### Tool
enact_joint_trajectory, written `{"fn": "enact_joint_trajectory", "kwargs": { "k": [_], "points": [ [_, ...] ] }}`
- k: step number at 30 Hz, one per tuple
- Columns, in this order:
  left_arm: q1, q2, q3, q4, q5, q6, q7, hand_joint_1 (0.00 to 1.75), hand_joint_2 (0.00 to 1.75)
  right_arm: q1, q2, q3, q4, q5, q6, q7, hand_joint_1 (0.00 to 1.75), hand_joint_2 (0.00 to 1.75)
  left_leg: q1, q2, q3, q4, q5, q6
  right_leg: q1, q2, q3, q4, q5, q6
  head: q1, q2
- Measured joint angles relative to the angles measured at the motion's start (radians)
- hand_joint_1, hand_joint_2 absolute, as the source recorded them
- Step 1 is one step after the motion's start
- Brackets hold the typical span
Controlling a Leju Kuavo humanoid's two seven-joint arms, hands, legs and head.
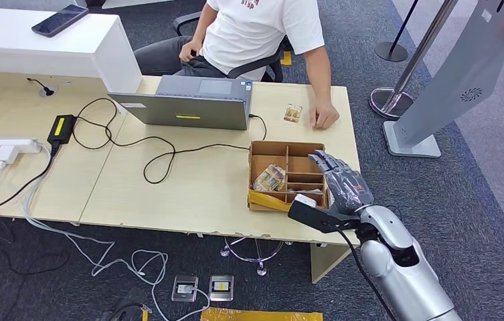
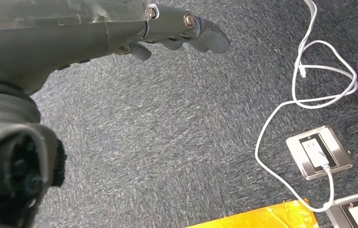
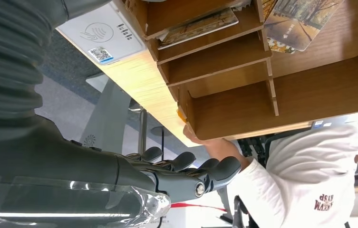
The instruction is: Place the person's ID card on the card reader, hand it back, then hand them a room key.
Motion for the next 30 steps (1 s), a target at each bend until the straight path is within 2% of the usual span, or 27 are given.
{"fn": "enact_joint_trajectory", "kwargs": {
  "k": [18, 30],
  "points": [
    [-0.015, 0.002, 0.0, 0.0, -0.009, -0.022, 0.012, 0.0, 0.0, 0.006, 0.008, 0.01, 0.039, 0.018, -0.023, -0.001, 0.0, 1.75, 0.0, 0.0, 0.0, 0.0, 0.0, 0.0, 0.0, 0.0, 0.0, 0.0, 0.0, 0.0, 0.0, 0.0],
    [-0.015, 0.002, 0.0, 0.0, -0.01, -0.018, 0.012, 0.0, 0.0, -0.009, 0.037, 0.016, 0.088, 0.053, -0.05, -0.023, 0.0, 1.75, 0.0, 0.0, 0.0, 0.0, 0.0, 0.0, 0.0, 0.0, 0.0, 0.0, 0.0, 0.0, 0.0, 0.0]
  ]
}}
